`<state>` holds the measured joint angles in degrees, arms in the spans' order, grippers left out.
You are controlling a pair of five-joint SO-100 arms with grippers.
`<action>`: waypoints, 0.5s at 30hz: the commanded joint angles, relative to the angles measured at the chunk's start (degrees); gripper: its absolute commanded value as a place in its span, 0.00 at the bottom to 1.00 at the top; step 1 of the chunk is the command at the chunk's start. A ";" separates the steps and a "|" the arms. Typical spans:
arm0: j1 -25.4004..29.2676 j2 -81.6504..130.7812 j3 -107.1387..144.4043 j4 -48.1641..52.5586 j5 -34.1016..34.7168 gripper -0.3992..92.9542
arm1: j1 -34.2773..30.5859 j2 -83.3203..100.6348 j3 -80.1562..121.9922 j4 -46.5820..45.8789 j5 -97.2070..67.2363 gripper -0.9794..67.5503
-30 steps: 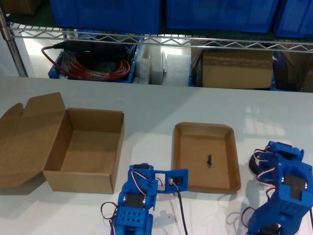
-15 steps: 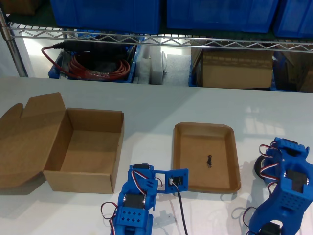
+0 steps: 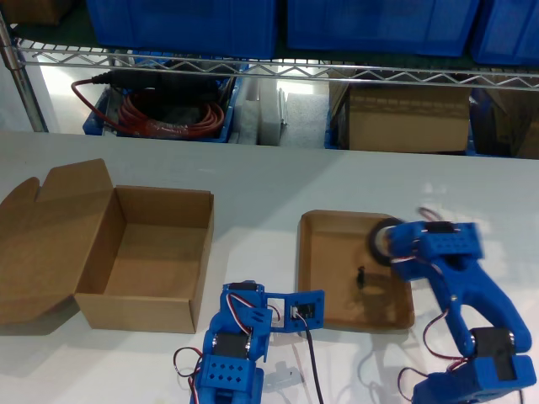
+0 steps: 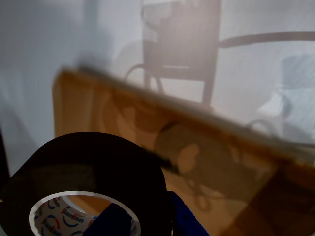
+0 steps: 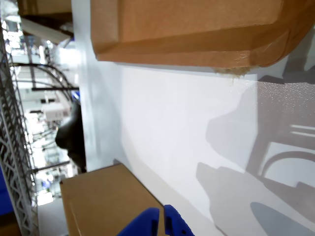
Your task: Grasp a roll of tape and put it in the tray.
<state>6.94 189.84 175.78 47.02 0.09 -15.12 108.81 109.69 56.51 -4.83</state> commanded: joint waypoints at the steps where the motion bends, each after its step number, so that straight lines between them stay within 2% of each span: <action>1: -0.53 0.53 1.67 -0.79 0.35 0.01 | -6.06 -1.93 -0.79 0.26 -1.76 0.01; 5: -0.53 0.53 1.67 -0.79 0.35 0.01 | -8.88 -6.15 -0.62 0.44 -2.20 0.01; 15: -0.53 0.53 1.67 -0.79 0.35 0.01 | -9.05 -8.17 -0.53 0.53 -2.46 0.01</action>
<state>6.94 189.84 175.78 47.02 0.09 -23.47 100.46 109.78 57.04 -7.03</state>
